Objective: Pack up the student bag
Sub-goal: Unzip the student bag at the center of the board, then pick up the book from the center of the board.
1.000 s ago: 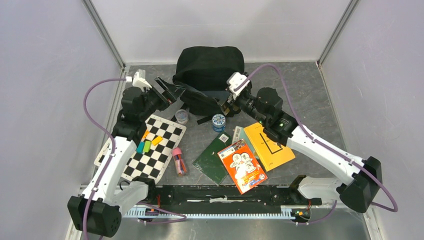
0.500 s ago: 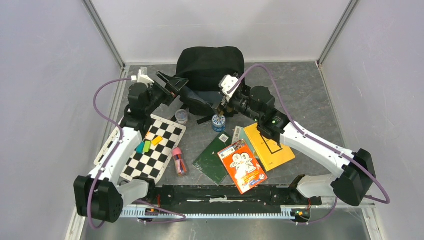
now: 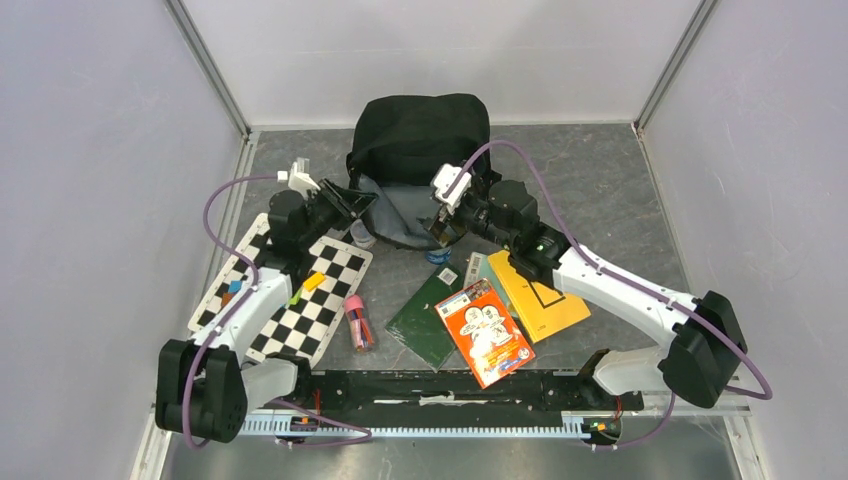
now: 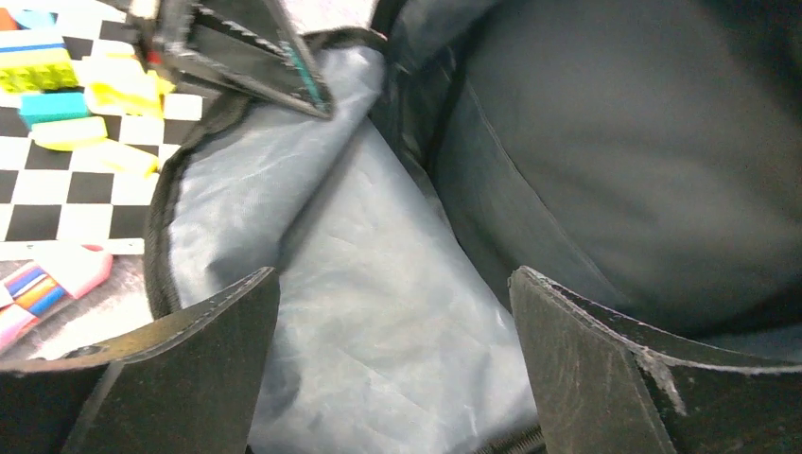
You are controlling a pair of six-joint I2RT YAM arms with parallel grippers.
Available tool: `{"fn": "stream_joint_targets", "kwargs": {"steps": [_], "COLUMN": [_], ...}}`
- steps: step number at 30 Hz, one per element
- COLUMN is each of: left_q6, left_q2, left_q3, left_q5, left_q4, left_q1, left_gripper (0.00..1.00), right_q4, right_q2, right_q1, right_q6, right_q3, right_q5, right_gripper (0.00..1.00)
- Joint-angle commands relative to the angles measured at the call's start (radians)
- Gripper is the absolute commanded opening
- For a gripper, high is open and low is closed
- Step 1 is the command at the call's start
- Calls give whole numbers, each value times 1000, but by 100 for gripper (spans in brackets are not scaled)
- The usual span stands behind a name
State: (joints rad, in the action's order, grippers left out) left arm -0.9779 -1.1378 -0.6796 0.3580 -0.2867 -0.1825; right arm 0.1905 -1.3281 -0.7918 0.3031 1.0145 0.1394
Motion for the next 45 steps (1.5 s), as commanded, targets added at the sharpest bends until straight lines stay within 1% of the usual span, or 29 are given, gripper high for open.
{"fn": "stream_joint_targets", "kwargs": {"steps": [1, 4, 6, 8, 9, 11, 12, 14, 15, 17, 19, 21, 23, 25, 27, 28, 29, 33, 36, 40, 42, 45], "left_q6": [162, 201, 221, 237, 246, 276, 291, 320, 330, 346, 349, 354, 371, 399, 439, 461, 489, 603, 707, 862, 940, 976], "left_q2": [36, 51, 55, 62, 67, 80, 88, 99, 100, 87, 66, 43, 29, 38, 65, 79, 93, 114, 105, 95, 97, 95], "left_q3": [94, 153, 172, 178, 177, 164, 154, 134, 118, 88, 64, 41, 8, -20, -36, -49, -66, -154, -227, -274, -287, -291], "left_q5": [77, 65, 52, 28, 18, -4, -17, -30, -35, -20, 23, 61, 74, 57, -3, -33, -54, -121, -156, -170, -149, -137], "left_q4": [-248, -354, -374, -353, -339, -272, -240, -172, -139, -89, -81, -76, -29, 39, 117, 164, 201, 363, 457, 489, 483, 441], "left_q1": [3, 3, 3, 4, 5, 5, 6, 6, 6, 6, 6, 6, 6, 6, 6, 6, 6, 6, 5, 3, 3, 2], "left_gripper": [27, 17, 16, 17, 20, 40, 44, 57, 61, 61, 61, 64, 74, 78, 89, 98, 99, 100, 100, 100, 100, 100], "right_q4": [-8, -48, -99, -154, -183, -268, -294, -350, -373, -417, -437, -430, -434, -444, -470, -490, -507, -495, -477, -448, -445, -421], "right_q2": [57, 84, 99, 115, 123, 144, 158, 187, 200, 219, 238, 250, 243, 237, 208, 182, 161, 116, 94, 72, 61, 55], "right_q1": [0, 2, 9, 26, 50, 110, 146, 251, 307, 402, 468, 511, 526, 543, 603, 642, 689, 827, 895, 962, 979, 987], "right_q6": [-55, -86, -105, -130, -151, -187, -206, -242, -257, -264, -258, -275, -278, -277, -289, -300, -323, -364, -377, -409, -412, -405], "right_q3": [-9, 9, 26, 35, 39, 34, 26, -8, -24, -58, -94, -114, -100, -89, -80, -75, -71, -127, -184, -259, -296, -356], "right_q5": [-168, -224, -246, -260, -258, -221, -198, -116, -73, 5, 96, 156, 175, 140, 122, 130, 146, 194, 206, 257, 269, 285], "right_gripper": [98, 98, 98, 98, 98, 98, 98, 98, 98, 98, 98, 98, 98, 98, 98, 98, 98, 98, 98, 98, 98, 98]}}
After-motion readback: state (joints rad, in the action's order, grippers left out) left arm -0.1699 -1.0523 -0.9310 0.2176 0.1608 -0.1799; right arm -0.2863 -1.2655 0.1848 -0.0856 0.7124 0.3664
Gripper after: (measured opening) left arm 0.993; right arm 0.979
